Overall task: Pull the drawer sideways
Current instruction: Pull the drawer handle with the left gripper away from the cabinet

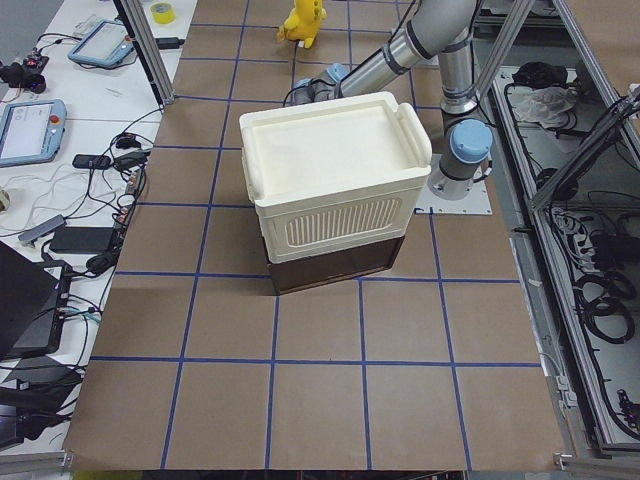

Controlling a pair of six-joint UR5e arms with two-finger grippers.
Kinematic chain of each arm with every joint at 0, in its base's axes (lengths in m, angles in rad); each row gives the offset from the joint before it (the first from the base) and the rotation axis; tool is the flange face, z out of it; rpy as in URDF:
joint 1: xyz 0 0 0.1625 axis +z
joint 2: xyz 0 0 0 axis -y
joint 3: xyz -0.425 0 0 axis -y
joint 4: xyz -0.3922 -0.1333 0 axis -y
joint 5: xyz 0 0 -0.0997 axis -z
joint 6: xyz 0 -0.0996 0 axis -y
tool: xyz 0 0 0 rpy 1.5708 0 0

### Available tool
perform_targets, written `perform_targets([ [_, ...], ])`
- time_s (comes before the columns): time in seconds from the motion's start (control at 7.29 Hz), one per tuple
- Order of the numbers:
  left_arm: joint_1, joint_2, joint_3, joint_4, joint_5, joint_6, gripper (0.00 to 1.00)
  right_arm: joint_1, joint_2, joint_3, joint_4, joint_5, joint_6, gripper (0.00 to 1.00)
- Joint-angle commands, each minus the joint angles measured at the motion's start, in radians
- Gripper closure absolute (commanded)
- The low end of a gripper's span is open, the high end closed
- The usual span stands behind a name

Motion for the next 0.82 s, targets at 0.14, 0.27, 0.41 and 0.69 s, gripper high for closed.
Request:
perform_targets([
  [0.14, -0.036, -0.004, 0.003, 0.001, 0.0, 0.009, 0.86, -0.001, 0.0, 0.0, 0.0, 0.0, 0.0, 0.0],
  [0.27, -0.053, -0.007, 0.024, 0.001, -0.009, 0.026, 0.86, 0.0, 0.0, 0.0, 0.0, 0.0, 0.0, 0.0],
  [0.41, -0.069, -0.01, 0.047, 0.001, -0.05, 0.05, 0.86, 0.0, 0.0, 0.0, 0.0, 0.0, 0.0, 0.0],
  [0.69, -0.093, -0.027, 0.052, 0.001, -0.057, 0.051, 0.86, 0.0, 0.0, 0.0, 0.0, 0.0, 0.0, 0.0],
])
